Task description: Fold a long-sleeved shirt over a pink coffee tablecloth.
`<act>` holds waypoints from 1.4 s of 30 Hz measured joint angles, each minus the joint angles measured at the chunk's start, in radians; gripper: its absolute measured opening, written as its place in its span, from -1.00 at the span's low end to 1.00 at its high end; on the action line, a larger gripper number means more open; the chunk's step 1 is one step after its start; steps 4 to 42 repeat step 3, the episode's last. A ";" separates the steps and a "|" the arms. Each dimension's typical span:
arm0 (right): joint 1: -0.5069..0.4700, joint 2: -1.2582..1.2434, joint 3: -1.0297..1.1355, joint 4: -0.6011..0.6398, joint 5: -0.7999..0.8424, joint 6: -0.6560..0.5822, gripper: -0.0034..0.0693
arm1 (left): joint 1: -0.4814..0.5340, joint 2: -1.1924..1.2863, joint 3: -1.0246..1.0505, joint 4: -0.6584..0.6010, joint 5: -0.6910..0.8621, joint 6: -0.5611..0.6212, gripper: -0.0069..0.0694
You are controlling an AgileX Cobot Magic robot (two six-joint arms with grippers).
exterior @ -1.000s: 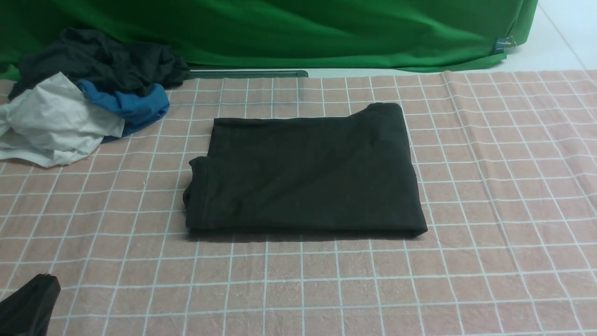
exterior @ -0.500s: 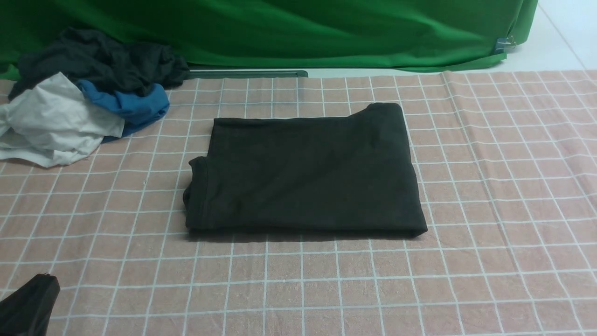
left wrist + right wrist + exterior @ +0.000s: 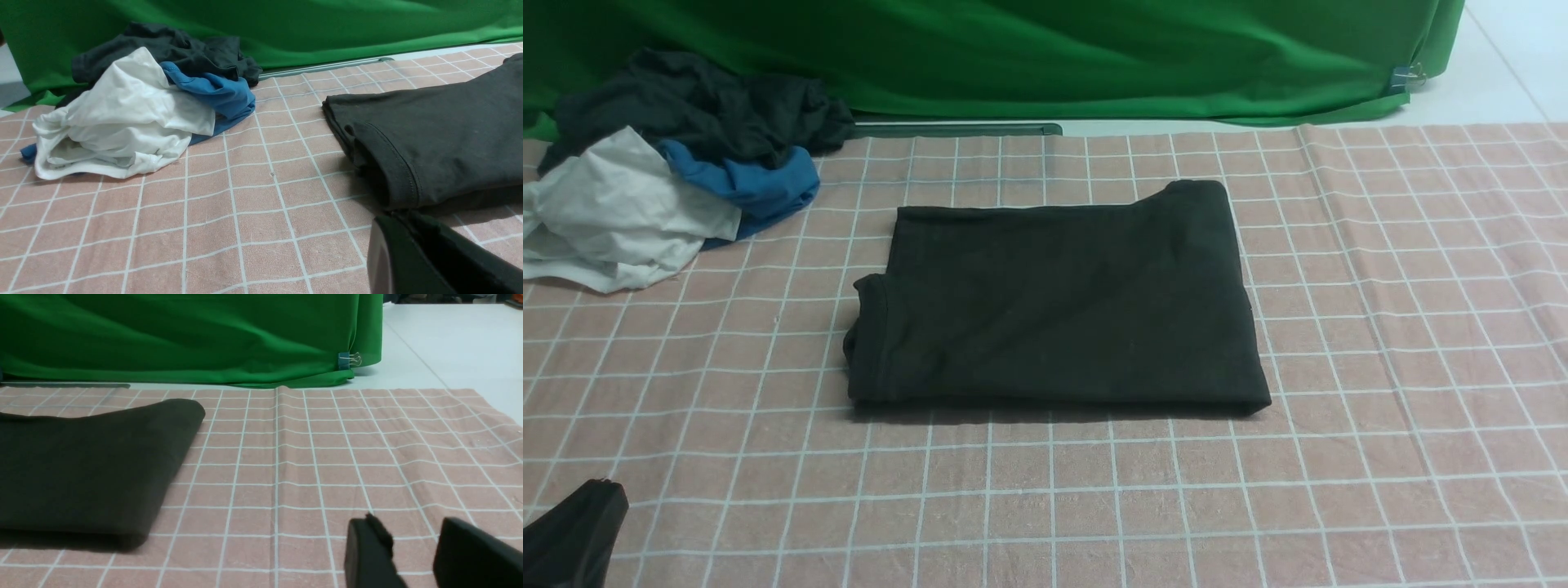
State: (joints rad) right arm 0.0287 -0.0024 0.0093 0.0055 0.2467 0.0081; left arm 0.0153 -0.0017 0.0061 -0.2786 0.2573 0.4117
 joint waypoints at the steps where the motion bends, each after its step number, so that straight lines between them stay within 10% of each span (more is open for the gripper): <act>1: 0.000 0.000 0.000 -0.005 0.000 0.000 -0.25 | 0.000 0.000 0.000 0.000 0.000 -0.001 -0.77; 42: 0.000 0.000 0.000 0.000 0.000 0.000 -0.25 | 0.000 0.000 0.000 0.000 0.000 -0.001 -0.77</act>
